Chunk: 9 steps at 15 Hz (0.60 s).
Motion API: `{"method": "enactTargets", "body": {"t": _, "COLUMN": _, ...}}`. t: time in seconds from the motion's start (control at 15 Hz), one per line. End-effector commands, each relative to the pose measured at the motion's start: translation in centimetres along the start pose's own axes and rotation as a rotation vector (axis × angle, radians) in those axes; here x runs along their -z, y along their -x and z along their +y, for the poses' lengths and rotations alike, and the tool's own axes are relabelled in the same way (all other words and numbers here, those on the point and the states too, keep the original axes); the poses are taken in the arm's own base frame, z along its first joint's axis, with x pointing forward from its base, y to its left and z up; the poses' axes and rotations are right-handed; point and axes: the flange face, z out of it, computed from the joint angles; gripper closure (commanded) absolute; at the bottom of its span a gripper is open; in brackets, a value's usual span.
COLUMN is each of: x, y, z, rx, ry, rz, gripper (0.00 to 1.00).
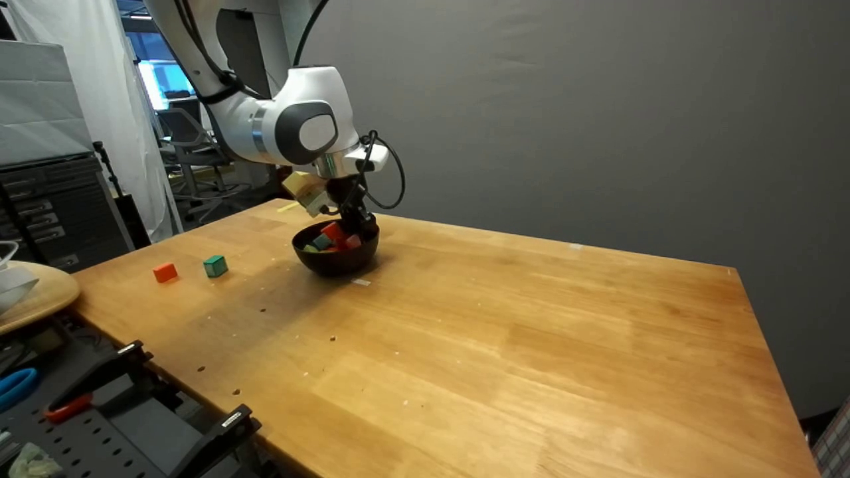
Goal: Remove all the blocks from the bowl
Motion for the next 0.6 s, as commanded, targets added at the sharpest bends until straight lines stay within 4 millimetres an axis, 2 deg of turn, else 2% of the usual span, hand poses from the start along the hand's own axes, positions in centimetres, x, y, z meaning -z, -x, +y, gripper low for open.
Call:
{"method": "enactTargets", "body": {"t": 0.0, "x": 2.0, "y": 0.1, "z": 0.0, "rx": -0.009, "ry": -0.028, "rz": 0.002, "gripper": 0.85}}
{"method": "enactTargets", "body": {"t": 0.13, "x": 4.4, "y": 0.6, "z": -0.1, "rx": 0.011, "ry": -0.037, "rz": 0.022, "gripper": 0.85}}
{"method": "enactTargets", "body": {"t": 0.33, "x": 9.4, "y": 1.8, "z": 1.2, "rx": 0.053, "ry": -0.009, "rz": 0.085, "gripper": 0.85}}
{"method": "enactTargets", "body": {"t": 0.47, "x": 12.3, "y": 1.8, "z": 3.8, "rx": 0.058, "ry": 0.057, "rz": 0.151, "gripper": 0.84}}
{"method": "enactTargets", "body": {"t": 0.53, "x": 13.1, "y": 0.6, "z": 6.1, "rx": 0.050, "ry": 0.092, "rz": 0.181, "gripper": 0.84}}
